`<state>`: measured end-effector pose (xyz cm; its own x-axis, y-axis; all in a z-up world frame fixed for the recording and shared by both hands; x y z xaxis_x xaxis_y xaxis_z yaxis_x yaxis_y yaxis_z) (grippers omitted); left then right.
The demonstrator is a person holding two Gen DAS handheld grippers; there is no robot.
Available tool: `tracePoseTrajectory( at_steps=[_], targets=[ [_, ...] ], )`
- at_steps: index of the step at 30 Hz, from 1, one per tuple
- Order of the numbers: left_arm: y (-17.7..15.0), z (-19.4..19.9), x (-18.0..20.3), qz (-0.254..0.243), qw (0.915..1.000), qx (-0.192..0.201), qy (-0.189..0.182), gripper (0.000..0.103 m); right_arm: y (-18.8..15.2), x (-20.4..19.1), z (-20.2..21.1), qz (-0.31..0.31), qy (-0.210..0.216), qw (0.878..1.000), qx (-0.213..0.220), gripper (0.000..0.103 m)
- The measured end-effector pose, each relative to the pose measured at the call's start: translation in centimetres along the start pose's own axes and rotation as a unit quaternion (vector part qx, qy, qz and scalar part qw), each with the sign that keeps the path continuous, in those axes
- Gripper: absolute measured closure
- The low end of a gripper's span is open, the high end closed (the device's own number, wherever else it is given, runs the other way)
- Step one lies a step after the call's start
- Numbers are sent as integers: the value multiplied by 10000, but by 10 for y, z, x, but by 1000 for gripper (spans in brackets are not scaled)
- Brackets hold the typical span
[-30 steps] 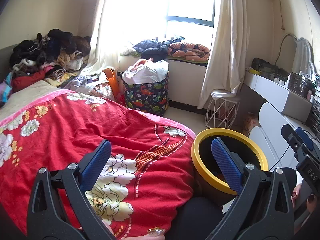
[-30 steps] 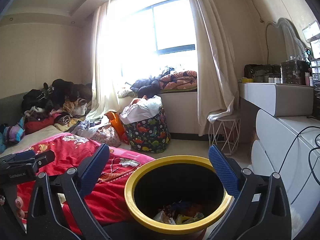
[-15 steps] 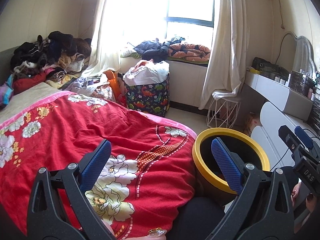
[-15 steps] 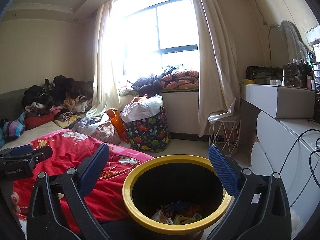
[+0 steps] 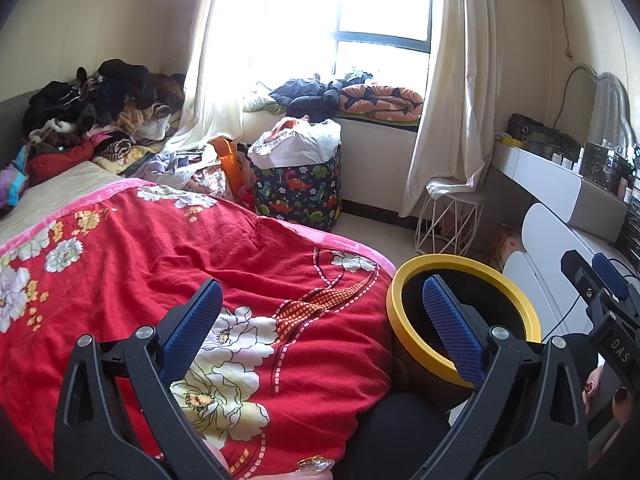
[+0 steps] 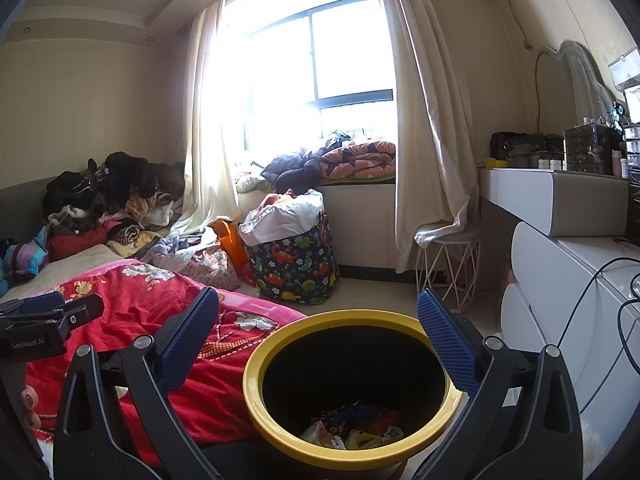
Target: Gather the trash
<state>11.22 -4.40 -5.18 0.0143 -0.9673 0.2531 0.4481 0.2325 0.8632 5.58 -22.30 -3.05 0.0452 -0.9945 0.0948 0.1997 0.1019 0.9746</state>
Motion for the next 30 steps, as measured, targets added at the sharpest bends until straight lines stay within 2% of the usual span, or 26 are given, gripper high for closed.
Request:
tracePoseTrajectory(
  at_steps=[30],
  targets=[
    [0,0,1,0,10000,9,-16,11,-4,6,2,-31,-38,10000,8,6]
  ],
)
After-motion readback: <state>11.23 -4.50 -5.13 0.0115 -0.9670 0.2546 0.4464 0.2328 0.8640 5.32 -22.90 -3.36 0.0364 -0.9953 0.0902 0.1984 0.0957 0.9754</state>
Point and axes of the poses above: each gripper's, at about its wrist camera, not at the fingertips, and z roughly against the way its jaws point, x to its right, y to its top, the point moved 10 cm from there along -z, roughly the way its jaws point, and after that the axes turned 10 degrees about z, right-handed, at the moved point
